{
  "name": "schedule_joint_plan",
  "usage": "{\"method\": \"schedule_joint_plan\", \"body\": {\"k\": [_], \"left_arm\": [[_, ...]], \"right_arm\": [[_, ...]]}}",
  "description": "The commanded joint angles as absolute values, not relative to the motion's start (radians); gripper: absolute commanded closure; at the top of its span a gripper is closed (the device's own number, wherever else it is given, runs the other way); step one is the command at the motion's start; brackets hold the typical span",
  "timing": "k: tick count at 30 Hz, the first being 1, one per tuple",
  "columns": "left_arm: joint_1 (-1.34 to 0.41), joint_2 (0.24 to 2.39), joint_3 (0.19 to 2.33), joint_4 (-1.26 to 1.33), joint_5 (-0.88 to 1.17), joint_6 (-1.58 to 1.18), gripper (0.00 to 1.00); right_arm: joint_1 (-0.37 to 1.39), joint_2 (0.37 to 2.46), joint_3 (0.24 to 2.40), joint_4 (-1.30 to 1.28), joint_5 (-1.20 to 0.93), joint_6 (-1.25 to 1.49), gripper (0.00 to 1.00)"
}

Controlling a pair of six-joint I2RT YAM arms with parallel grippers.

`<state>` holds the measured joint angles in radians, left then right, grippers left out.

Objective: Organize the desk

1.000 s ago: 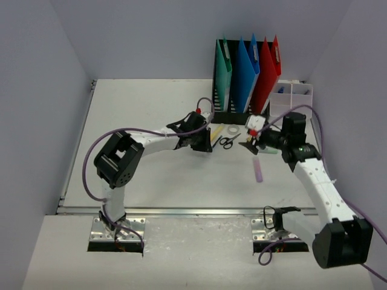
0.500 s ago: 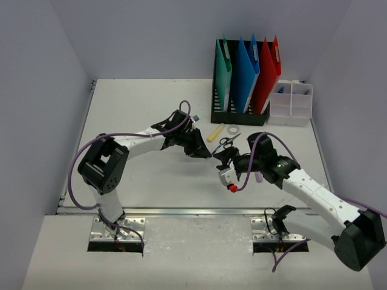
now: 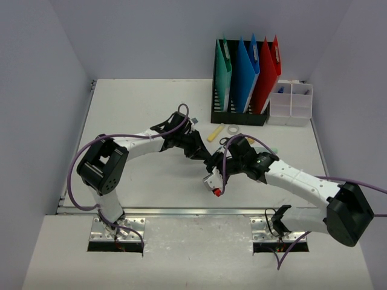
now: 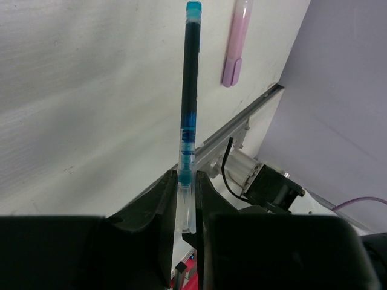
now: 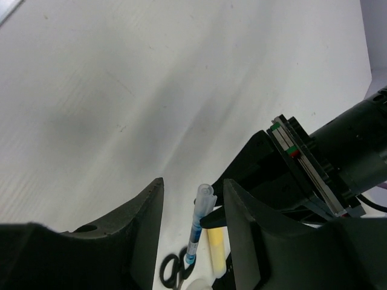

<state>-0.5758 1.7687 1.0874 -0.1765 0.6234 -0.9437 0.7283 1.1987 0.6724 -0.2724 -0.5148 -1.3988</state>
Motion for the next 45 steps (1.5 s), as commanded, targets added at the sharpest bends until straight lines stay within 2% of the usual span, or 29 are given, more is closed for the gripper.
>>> {"method": "schedule_joint_plan", "body": {"k": [1, 10, 20, 26, 32, 34, 35, 37, 38, 41, 45], "left_arm": [[-0.588, 1.725, 1.109, -0.190, 0.578, -0.937, 1.00], [-0.600, 1.723, 1.113, -0.217, 0.510, -0.936, 1.00], [-0.606, 1.746, 1.132, -0.227, 0.509, -0.939, 1.00], [-0.607, 1.763, 1.146, -0.230, 0.517, -0.945, 1.00], [-0.609, 1.751, 1.147, -0.243, 0.483, -0.927, 0.96], [-0.610, 1.742, 1.144, -0.244, 0.472, -0.923, 0.90], [-0.609, 1.737, 1.141, -0.242, 0.470, -0.920, 0.73], [-0.609, 1.727, 1.132, -0.239, 0.459, -0.917, 0.27], [-0.607, 1.722, 1.131, -0.245, 0.437, -0.911, 0.01], [-0.597, 1.694, 1.131, -0.261, 0.381, -0.881, 0.00], [-0.532, 1.653, 1.139, -0.284, 0.295, -0.828, 0.00]], "right_arm": [[0.750, 1.230, 0.734, -0.236, -0.413, -1.374, 0.54], [0.778, 1.306, 0.765, -0.221, -0.265, -1.376, 0.58], [0.790, 1.373, 0.811, -0.222, -0.219, -1.381, 0.59], [0.793, 1.420, 0.829, -0.231, -0.167, -1.381, 0.65], [0.795, 1.446, 0.835, -0.241, -0.130, -1.367, 0.92], [0.795, 1.445, 0.837, -0.241, -0.120, -1.364, 0.99], [0.795, 1.442, 0.839, -0.242, -0.113, -1.360, 1.00], [0.792, 1.424, 0.850, -0.248, -0.109, -1.324, 1.00], [0.794, 1.415, 0.853, -0.260, -0.107, -1.307, 1.00], [0.793, 1.355, 0.869, -0.293, -0.092, -1.215, 1.00], [0.769, 1.272, 0.919, -0.385, -0.038, -0.847, 1.00]]}}
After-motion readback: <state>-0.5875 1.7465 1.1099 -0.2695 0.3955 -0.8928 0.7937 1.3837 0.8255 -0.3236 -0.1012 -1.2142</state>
